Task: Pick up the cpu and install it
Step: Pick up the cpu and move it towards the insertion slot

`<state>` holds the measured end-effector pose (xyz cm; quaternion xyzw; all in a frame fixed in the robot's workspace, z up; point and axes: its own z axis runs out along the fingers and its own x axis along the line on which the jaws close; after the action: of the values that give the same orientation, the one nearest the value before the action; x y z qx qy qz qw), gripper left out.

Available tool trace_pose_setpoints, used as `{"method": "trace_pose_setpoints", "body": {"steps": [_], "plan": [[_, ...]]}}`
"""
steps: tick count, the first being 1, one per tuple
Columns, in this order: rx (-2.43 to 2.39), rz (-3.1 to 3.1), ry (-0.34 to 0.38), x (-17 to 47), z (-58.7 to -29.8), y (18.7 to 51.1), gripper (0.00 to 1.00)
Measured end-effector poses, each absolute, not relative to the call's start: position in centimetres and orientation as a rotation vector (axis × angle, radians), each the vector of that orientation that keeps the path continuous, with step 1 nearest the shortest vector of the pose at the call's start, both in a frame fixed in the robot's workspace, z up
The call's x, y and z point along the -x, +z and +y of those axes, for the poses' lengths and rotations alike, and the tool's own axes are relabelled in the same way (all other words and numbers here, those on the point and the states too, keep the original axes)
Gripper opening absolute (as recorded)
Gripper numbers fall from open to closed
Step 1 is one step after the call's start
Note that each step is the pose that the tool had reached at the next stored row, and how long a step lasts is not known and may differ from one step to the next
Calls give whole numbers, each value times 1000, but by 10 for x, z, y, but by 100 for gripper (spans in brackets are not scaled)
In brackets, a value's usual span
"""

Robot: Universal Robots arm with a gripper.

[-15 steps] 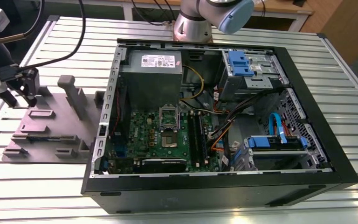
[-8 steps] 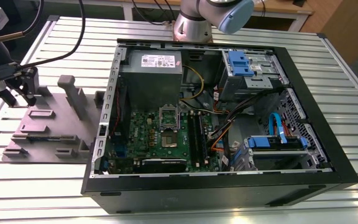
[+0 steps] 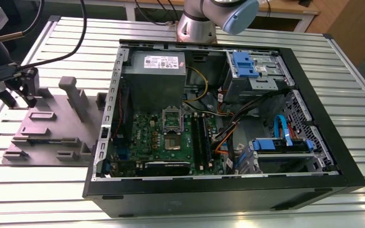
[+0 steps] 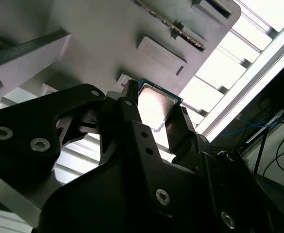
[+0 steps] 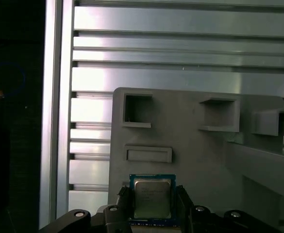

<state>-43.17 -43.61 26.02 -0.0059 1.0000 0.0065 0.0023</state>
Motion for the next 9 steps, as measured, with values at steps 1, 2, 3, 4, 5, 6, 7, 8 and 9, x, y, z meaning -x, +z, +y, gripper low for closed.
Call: {"method": "trace_pose_setpoints", "body": {"steps": [1, 2, 3, 4, 5, 6, 7, 8, 9], "plan": [[19, 3137, 21, 432, -436, 261, 47], [19, 3137, 20, 432, -436, 262, 47], [18, 3137, 21, 432, -436, 263, 47], [19, 3137, 21, 432, -436, 264, 47], [19, 3137, 21, 432, -436, 265, 47], [19, 3136, 21, 432, -436, 267, 47], [19, 3136, 21, 432, -436, 268, 47], [19, 3137, 21, 432, -436, 269, 47], [18, 3137, 21, 432, -436, 271, 47]]}}
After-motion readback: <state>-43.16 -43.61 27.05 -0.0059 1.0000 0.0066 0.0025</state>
